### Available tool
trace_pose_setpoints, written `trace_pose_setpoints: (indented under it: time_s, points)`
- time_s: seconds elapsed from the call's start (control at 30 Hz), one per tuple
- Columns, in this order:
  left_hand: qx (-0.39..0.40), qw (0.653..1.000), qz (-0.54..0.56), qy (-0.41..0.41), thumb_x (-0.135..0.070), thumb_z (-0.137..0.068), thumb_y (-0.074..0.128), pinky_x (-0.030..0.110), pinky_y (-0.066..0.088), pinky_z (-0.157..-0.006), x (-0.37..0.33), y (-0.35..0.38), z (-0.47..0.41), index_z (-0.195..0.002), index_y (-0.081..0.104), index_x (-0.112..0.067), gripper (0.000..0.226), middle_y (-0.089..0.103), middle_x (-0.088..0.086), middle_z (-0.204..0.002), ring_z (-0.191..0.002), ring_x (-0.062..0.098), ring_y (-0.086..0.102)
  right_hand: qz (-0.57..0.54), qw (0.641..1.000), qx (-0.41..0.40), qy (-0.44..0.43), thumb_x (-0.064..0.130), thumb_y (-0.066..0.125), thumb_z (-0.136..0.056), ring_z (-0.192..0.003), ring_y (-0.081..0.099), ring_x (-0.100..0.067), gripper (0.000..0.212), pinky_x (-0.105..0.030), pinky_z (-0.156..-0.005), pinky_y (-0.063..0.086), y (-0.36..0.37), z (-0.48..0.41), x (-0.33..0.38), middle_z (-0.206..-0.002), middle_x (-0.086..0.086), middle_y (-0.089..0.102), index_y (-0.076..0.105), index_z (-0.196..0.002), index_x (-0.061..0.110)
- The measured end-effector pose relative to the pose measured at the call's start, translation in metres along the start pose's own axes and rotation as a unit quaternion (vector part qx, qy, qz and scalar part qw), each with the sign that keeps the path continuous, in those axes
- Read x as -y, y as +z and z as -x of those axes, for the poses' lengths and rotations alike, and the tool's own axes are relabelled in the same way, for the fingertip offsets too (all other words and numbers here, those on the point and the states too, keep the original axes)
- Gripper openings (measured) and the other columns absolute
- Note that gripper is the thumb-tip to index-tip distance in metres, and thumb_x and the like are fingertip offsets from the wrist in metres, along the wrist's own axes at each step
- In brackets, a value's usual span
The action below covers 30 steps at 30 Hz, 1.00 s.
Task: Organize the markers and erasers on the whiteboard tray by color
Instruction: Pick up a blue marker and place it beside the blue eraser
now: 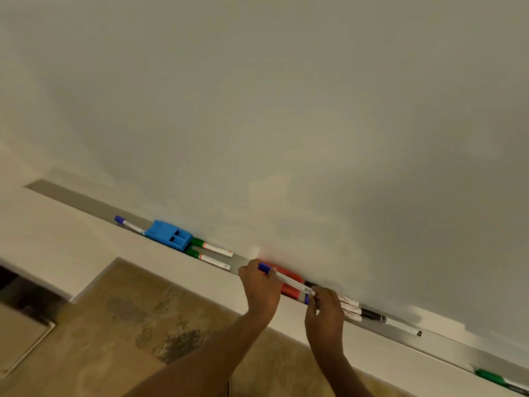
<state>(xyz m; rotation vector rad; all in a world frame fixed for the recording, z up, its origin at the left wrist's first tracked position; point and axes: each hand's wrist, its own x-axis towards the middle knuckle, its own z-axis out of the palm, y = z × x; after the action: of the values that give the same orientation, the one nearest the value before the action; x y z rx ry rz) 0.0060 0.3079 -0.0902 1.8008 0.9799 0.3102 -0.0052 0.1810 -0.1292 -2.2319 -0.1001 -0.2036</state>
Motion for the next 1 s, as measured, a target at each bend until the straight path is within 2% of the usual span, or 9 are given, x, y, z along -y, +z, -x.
trace_pose_setpoints:
  time_s: [0.07, 0.2, 0.27, 0.4, 0.5, 0.6, 0.8, 0.9, 1.0]
  points:
    - [-0.011, 0.999, 0.033, -0.021, -0.012, -0.084, 0.067, 0.031, 0.056, -0.086, 0.002, -0.014, -0.015, -0.117, 0.053, -0.009, 0.036, 0.047, 0.005, -0.109, -0.091, 0.021, 0.060, -0.005, 1.000, 0.018, -0.011, -0.005, 0.060, -0.085, -0.091, 0.059, -0.027, 0.020, -0.046, -0.081, 0.052, 0.015, -0.003, 0.016, -0.098, -0.010, 0.066, 0.066, -0.101, 0.006]
    - [-0.030, 0.996, 0.076, -0.034, -0.009, -0.085, 0.065, 0.024, 0.049, -0.082, 0.011, -0.042, -0.046, -0.127, 0.046, -0.010, 0.046, 0.060, 0.010, -0.113, -0.093, 0.021, 0.061, 0.001, 0.999, 0.045, -0.023, -0.001, 0.062, -0.086, -0.094, 0.060, -0.026, 0.017, -0.040, -0.086, 0.051, 0.050, -0.007, 0.049, -0.100, -0.011, 0.067, 0.065, -0.101, 0.006]
    - [-0.037, 0.995, 0.086, -0.046, -0.011, -0.087, 0.063, 0.030, 0.055, -0.085, 0.014, -0.057, -0.062, -0.129, 0.043, -0.011, 0.047, 0.063, 0.013, -0.112, -0.092, 0.024, 0.065, -0.001, 0.997, 0.068, -0.029, 0.001, 0.061, -0.087, -0.094, 0.058, -0.023, 0.017, -0.035, -0.086, 0.049, 0.068, -0.010, 0.064, -0.100, -0.008, 0.065, 0.064, -0.102, 0.008]
    - [-0.056, 0.992, 0.098, -0.059, -0.015, -0.087, 0.063, 0.032, 0.053, -0.085, 0.017, -0.086, -0.097, -0.133, 0.041, -0.012, 0.051, 0.064, 0.014, -0.112, -0.097, 0.027, 0.065, -0.011, 0.993, 0.109, -0.049, 0.002, 0.060, -0.087, -0.085, 0.057, -0.020, 0.014, -0.027, -0.077, 0.043, 0.100, -0.016, 0.094, -0.089, 0.002, 0.060, 0.065, -0.097, 0.012]
    - [-0.064, 0.989, 0.114, -0.066, -0.015, -0.087, 0.064, 0.036, 0.052, -0.095, 0.021, -0.106, -0.122, -0.135, 0.040, -0.012, 0.054, 0.061, 0.015, -0.121, -0.106, 0.028, 0.062, -0.019, 0.990, 0.115, -0.073, 0.000, 0.064, -0.085, -0.081, 0.057, -0.020, 0.013, -0.025, -0.072, 0.040, 0.121, -0.019, 0.115, -0.085, 0.004, 0.058, 0.067, -0.093, 0.010]
    - [-0.077, 0.987, 0.117, -0.079, -0.015, -0.087, 0.063, 0.034, 0.051, -0.092, 0.029, -0.130, -0.154, -0.137, 0.039, -0.014, 0.055, 0.062, 0.016, -0.120, -0.104, 0.028, 0.063, -0.033, 0.986, 0.123, -0.105, -0.003, 0.065, -0.083, -0.079, 0.058, -0.018, 0.015, -0.022, -0.072, 0.041, 0.151, -0.022, 0.140, -0.085, -0.001, 0.062, 0.068, -0.093, 0.008]
    - [-0.119, 0.988, 0.076, -0.065, -0.021, -0.091, 0.058, 0.023, 0.046, -0.072, 0.043, -0.176, -0.215, -0.133, 0.047, -0.013, 0.044, 0.066, 0.014, -0.106, -0.084, 0.023, 0.063, -0.026, 0.977, 0.170, -0.125, 0.002, 0.062, -0.086, -0.081, 0.055, -0.012, 0.013, -0.019, -0.073, 0.041, 0.213, -0.033, 0.181, -0.090, -0.004, 0.065, 0.069, -0.095, 0.009]
    - [-0.148, 0.988, 0.028, -0.029, -0.016, -0.094, 0.052, 0.034, 0.048, -0.071, 0.051, -0.198, -0.244, -0.113, 0.061, -0.002, 0.026, 0.067, 0.018, -0.097, -0.085, 0.034, 0.064, -0.004, 0.972, 0.200, -0.127, 0.005, 0.061, -0.087, -0.076, 0.050, -0.008, 0.010, -0.008, -0.068, 0.034, 0.240, -0.039, 0.198, -0.086, -0.002, 0.063, 0.068, -0.091, 0.012]
    - [-0.166, 0.984, 0.005, -0.059, -0.013, -0.095, 0.048, 0.040, 0.055, -0.077, 0.058, -0.219, -0.274, -0.109, 0.067, -0.002, 0.026, 0.067, 0.020, -0.100, -0.081, 0.030, 0.064, 0.018, 0.965, 0.228, -0.132, 0.010, 0.059, -0.090, -0.075, 0.051, -0.008, 0.009, -0.010, -0.067, 0.039, 0.266, -0.044, 0.214, -0.086, -0.002, 0.063, 0.067, -0.092, 0.013]
